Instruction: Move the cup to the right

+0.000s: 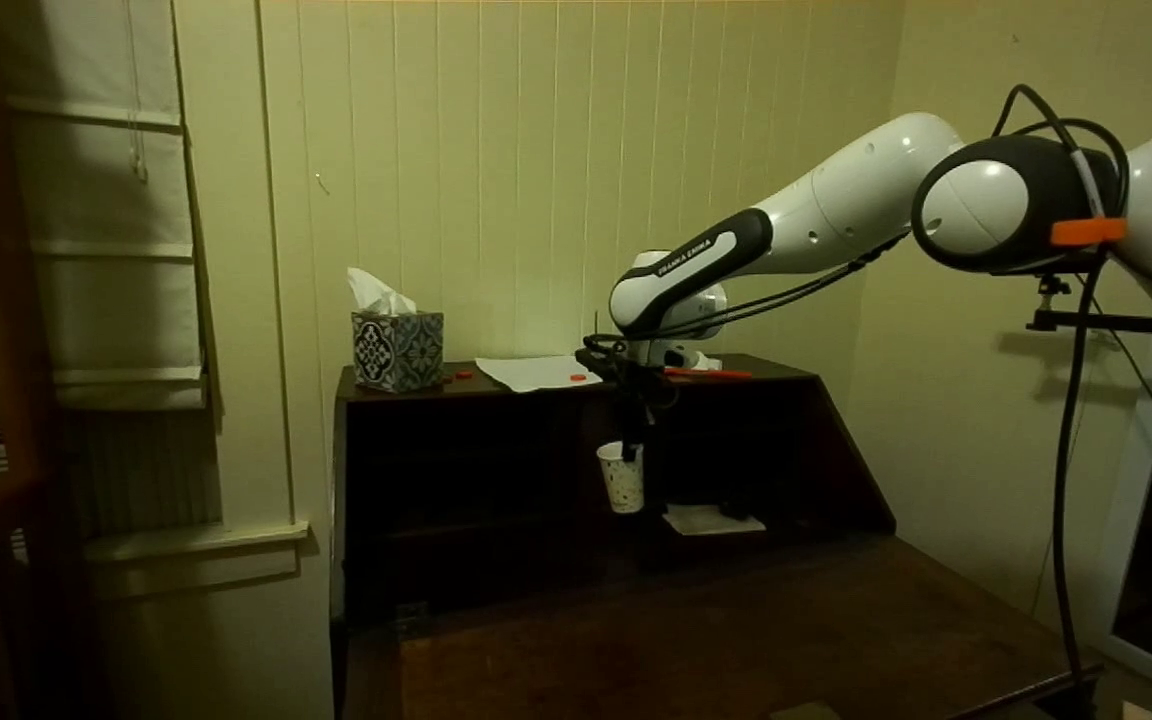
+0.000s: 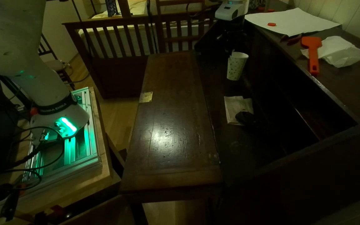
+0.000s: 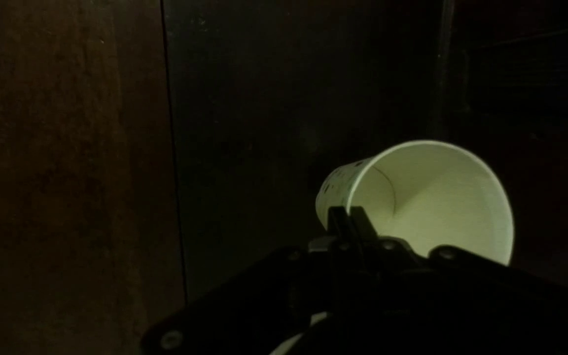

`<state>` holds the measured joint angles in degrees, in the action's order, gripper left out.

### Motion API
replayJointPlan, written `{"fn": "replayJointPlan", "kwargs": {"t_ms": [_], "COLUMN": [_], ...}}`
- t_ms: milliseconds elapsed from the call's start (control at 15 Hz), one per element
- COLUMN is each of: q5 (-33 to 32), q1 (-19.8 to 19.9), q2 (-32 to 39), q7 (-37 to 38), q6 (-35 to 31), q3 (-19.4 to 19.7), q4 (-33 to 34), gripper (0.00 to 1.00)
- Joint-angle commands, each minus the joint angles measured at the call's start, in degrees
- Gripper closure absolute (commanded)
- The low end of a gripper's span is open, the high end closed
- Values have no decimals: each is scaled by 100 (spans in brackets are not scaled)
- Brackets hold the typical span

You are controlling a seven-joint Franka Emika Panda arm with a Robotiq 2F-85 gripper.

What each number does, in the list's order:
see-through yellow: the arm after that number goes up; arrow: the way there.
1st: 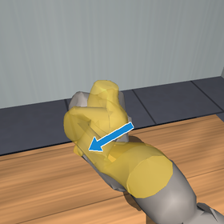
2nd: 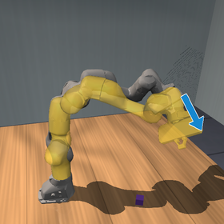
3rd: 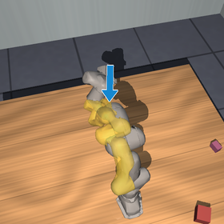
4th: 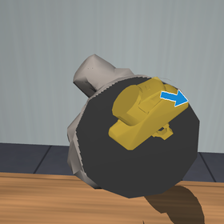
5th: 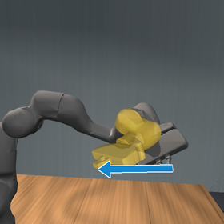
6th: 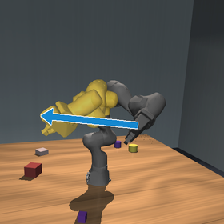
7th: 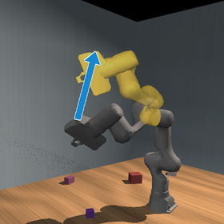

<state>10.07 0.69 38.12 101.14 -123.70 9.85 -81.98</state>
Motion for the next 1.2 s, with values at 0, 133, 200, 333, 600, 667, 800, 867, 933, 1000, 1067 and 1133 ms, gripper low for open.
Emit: {"fn": "replayJointPlan", "kwargs": {"t_ms": [0,133,200,333,600,667,800,867,933,1000,1067,1133], "q5": [-57,-33,-44,164,572,683,898,949,999,1065,1085,1111], "q1": [47,51,66,255,673,761,930,975,1017,1069,1091,1106], "q2": [-3,-10,-58,-241,-384,-400,-453,-474,-481,-494,-502,-522], "q7": [68,176,289,267,125,61,-255,-434,-578,-725,-822,-900], "q6": [-5,-33,-120,-195,-531,-679,-1028,-1283,-1499,-1688,-1823,-1923], "q3": [-77,-54,17,5,-51,-59,-104,-99,-92,-100,-88,-81], "q4": [-2,-11,-98,-362,-722,-832,-1116,-1289,-1425,-1554,-1660,-1758], "gripper": [97,99,99,99,99,99,99,99,99,99,99,99]}}
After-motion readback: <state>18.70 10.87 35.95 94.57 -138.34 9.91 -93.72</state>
